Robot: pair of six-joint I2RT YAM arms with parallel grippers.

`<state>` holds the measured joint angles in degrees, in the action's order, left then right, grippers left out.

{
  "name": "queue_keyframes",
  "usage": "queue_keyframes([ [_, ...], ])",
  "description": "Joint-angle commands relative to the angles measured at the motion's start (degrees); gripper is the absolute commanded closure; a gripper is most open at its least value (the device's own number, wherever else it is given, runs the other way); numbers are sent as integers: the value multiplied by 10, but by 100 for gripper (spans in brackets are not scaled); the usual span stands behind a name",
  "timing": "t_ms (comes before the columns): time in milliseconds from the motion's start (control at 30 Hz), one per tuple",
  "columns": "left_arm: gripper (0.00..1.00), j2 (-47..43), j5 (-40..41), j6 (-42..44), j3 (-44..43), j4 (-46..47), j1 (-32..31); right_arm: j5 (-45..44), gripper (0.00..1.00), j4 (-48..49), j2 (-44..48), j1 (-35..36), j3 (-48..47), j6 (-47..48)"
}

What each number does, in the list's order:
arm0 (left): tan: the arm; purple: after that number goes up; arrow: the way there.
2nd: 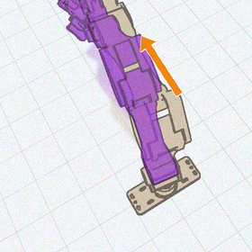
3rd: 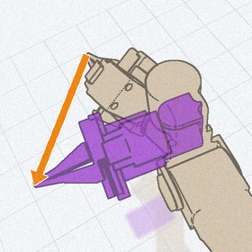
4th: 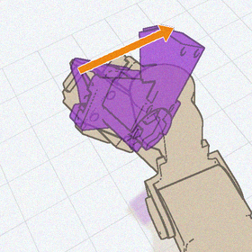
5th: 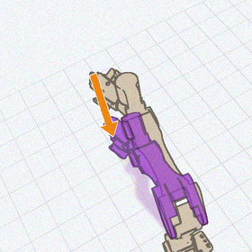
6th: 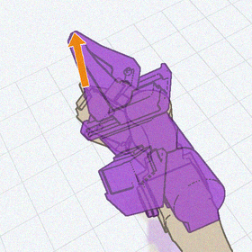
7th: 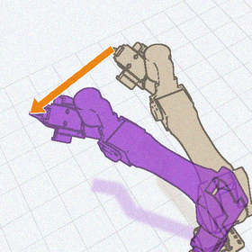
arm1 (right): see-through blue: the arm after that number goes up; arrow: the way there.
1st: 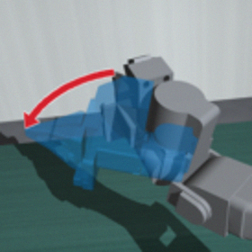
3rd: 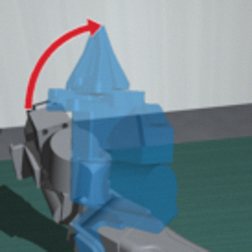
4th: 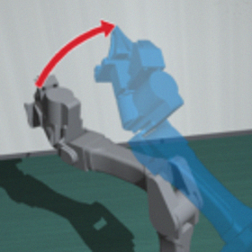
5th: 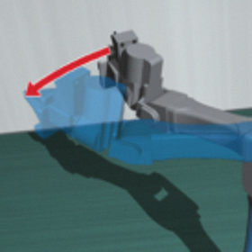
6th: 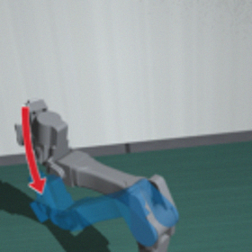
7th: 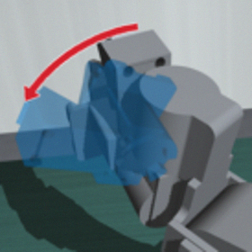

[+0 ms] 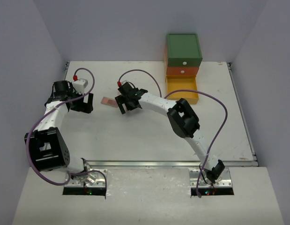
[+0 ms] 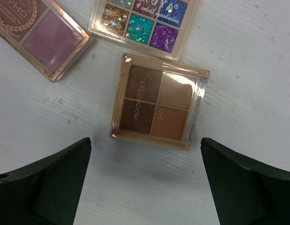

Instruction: Organize the makeup

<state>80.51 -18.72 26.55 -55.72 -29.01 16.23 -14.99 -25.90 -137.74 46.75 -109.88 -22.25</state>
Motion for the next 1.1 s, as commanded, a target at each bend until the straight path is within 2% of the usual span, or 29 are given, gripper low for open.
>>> queue_keyframes([
  [0, 0, -19, -12, 7, 1, 22, 5, -3, 1, 6, -21, -4, -30, -14],
  [233, 0, -21, -12, 8, 2, 20, 6, 52, 1, 8, -32, -41, -32, -76],
  [367, 0, -22, -10, 9, 1, 23, 6, 46, 1, 6, -38, -42, -33, -65],
  [600, 0, -20, -12, 8, -4, 24, 6, 27, 7, -32, -62, -41, -51, -43],
  [800, 0, -19, -12, 10, -10, 20, 8, 76, 8, -29, -82, -41, -77, -43],
  [900, 0, -18, -11, 12, -13, 18, 10, 67, 8, -44, -93, -41, -90, -53],
  [967, 0, -18, -11, 13, -14, 18, 10, 53, 10, -46, -93, -40, -80, -55],
  [1067, 0, -18, -12, 13, -17, 17, 11, 49, 21, -47, -91, -39, -68, -54],
])
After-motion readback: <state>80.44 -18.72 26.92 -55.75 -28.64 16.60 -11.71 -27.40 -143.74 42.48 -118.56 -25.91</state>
